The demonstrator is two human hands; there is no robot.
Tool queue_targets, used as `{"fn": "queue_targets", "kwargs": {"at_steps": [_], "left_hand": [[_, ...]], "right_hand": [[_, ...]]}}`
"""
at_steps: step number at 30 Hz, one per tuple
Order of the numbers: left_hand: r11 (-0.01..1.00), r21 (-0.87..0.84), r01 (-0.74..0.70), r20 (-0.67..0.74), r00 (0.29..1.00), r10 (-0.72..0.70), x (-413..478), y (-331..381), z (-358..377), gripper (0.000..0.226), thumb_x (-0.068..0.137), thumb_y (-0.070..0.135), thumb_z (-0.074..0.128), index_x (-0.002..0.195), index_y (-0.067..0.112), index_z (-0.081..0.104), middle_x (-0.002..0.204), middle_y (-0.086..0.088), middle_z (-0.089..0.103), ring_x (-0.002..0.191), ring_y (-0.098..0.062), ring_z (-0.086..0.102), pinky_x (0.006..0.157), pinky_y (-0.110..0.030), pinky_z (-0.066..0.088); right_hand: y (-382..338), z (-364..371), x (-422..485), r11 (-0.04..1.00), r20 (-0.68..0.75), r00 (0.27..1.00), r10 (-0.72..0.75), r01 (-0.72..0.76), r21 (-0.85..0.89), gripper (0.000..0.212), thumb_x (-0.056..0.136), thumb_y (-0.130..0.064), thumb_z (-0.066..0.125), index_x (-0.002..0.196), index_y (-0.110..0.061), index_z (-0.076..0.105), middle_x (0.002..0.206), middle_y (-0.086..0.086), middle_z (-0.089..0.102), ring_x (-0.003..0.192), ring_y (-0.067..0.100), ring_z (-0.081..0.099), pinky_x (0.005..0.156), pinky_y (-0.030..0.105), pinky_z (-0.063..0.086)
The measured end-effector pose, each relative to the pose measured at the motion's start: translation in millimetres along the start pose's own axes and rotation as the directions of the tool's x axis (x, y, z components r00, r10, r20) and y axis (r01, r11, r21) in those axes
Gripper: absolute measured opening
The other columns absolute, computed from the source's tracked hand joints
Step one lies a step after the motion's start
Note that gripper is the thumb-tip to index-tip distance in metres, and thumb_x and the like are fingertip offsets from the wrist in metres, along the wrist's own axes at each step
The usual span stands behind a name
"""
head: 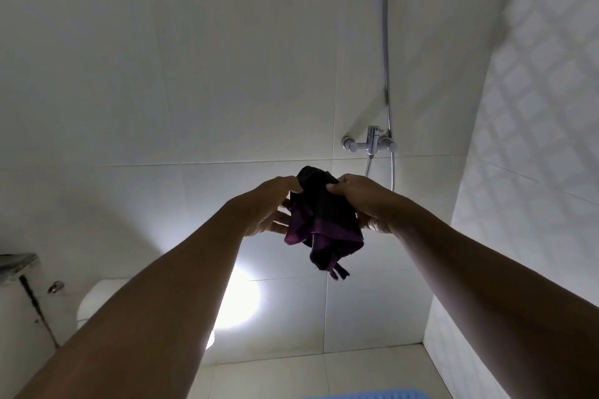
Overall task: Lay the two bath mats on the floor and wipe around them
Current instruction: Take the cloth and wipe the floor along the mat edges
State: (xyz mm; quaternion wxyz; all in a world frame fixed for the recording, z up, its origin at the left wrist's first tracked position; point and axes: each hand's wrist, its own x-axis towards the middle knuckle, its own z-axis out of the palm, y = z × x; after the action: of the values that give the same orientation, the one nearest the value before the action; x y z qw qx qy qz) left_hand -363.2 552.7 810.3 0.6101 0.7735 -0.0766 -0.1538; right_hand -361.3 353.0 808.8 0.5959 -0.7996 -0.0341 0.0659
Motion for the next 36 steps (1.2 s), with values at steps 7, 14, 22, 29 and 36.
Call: {"fn": "queue_targets", "kwargs": {"at_steps": [7,14,22,29,36], "left_hand": [[0.990,0.081,0.119,-0.082,0.990,-0.112,21,-81,16,0.063,0.088,-0.004,0.062,0.143,0.016,0.041,0.105,-0.018,0.071,0.081,-0.026,0.072,0.071,-0.037,0.061],[0.930,0.142,0.339,-0.271,0.917,-0.293,26,-224,50,0.061,0.083,-0.002,0.058,0.140,0.017,0.046,0.109,-0.015,0.069,0.096,-0.030,0.072,0.084,-0.047,0.062],[0.837,0.136,0.530,-0.279,0.831,-0.481,15,-401,99,0.068,0.077,0.003,0.055,0.140,0.030,0.050,0.099,-0.012,0.069,0.085,-0.029,0.069,0.067,-0.039,0.062],[0.759,0.179,0.626,-0.300,0.769,-0.564,13,-625,141,0.068,0.082,0.004,0.048,0.142,0.036,0.050,0.113,-0.012,0.069,0.090,-0.027,0.064,0.065,-0.026,0.050],[0.681,0.250,0.688,-0.219,0.725,-0.653,4,-916,209,0.062,0.084,0.008,0.054,0.142,0.028,0.053,0.116,-0.011,0.067,0.104,-0.029,0.065,0.082,-0.030,0.053]], "right_hand": [[83,24,20,0.979,0.086,0.976,0.201,-0.203,0.022,0.020,0.101,-0.024,0.055,0.117,-0.011,0.056,0.116,0.015,0.062,0.100,0.026,0.060,0.097,0.052,0.054],[215,68,22,0.912,0.324,0.866,0.381,-0.409,0.019,0.048,0.087,0.007,0.046,0.128,-0.018,0.047,0.112,0.017,0.056,0.093,0.035,0.061,0.088,0.052,0.058],[386,126,1,0.814,0.426,0.709,0.562,-0.566,-0.131,0.053,0.093,0.005,0.045,0.133,-0.030,0.041,0.116,0.023,0.063,0.101,0.041,0.069,0.082,0.062,0.059],[593,228,-10,0.776,0.386,0.679,0.625,-0.595,-0.210,0.041,0.092,-0.006,0.049,0.125,-0.030,0.045,0.109,0.021,0.068,0.093,0.036,0.074,0.072,0.055,0.063],[894,336,-40,0.737,0.360,0.645,0.674,-0.555,-0.386,0.038,0.073,-0.016,0.049,0.106,-0.036,0.052,0.101,0.015,0.071,0.088,0.032,0.072,0.075,0.055,0.062]]}}
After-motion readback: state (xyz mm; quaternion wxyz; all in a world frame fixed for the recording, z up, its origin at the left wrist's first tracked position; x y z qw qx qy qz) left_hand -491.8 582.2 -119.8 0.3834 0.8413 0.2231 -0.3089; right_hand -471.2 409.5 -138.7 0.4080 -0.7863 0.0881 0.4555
